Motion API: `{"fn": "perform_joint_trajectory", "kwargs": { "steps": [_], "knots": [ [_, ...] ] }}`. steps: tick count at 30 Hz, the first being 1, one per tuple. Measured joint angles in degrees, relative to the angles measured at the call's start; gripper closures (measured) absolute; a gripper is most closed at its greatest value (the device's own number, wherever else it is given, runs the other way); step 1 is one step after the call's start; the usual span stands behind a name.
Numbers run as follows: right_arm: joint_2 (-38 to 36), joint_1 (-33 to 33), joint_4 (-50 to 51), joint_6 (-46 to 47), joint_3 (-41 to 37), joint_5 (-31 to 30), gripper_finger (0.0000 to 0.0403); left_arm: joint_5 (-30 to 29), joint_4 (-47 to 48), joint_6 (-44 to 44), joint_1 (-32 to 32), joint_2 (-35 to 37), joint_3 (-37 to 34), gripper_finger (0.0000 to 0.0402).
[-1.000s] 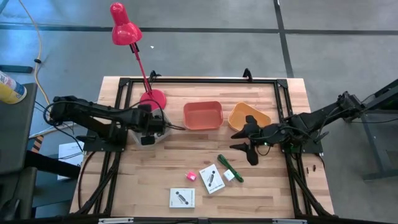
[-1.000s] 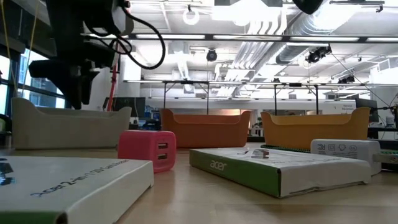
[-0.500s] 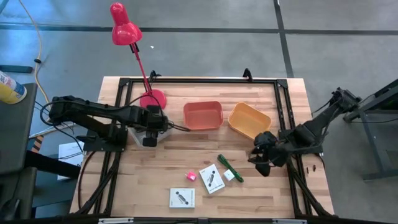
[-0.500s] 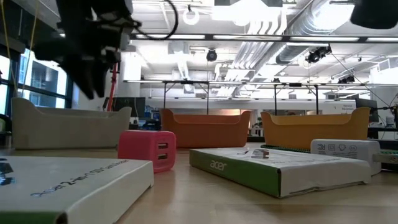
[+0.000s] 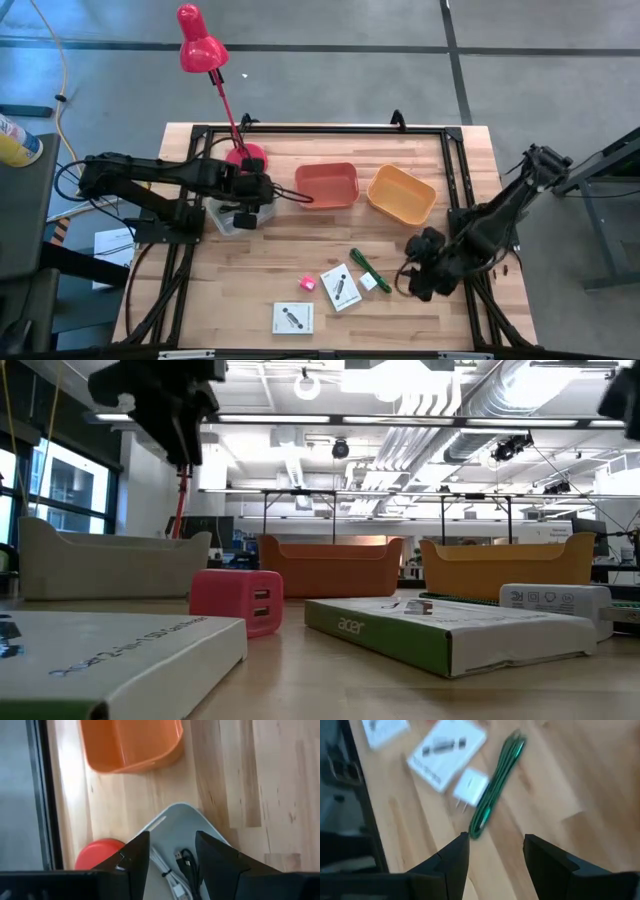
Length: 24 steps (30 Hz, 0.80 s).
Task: Pick and place items into bin
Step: Put the green charger cable into the gray bin
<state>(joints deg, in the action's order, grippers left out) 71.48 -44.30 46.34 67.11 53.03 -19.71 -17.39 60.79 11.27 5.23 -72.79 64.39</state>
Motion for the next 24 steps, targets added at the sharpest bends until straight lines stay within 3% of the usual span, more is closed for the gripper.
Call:
{"fn": "perform_joint_trajectory", "kwargs": {
  "steps": [10,19,24],
  "knots": [
    [12.4,-6.1,-21.7,4.2,-6.8,-2.2,0.0226,0.5,-0.8,0.5,0.0,0.0,4.3,0.0257],
    [21.3,-5.6,-25.8,6.9,-6.8,-5.8,0.0226,0.5,-2.8,1.0,0.0,0.0,4.4,0.0257],
    [24.1,-4.3,-27.2,7.8,-6.8,-4.5,0.0226,1.7,-4.7,0.9,0.0,0.0,4.4,0.0257]
  ]
}}
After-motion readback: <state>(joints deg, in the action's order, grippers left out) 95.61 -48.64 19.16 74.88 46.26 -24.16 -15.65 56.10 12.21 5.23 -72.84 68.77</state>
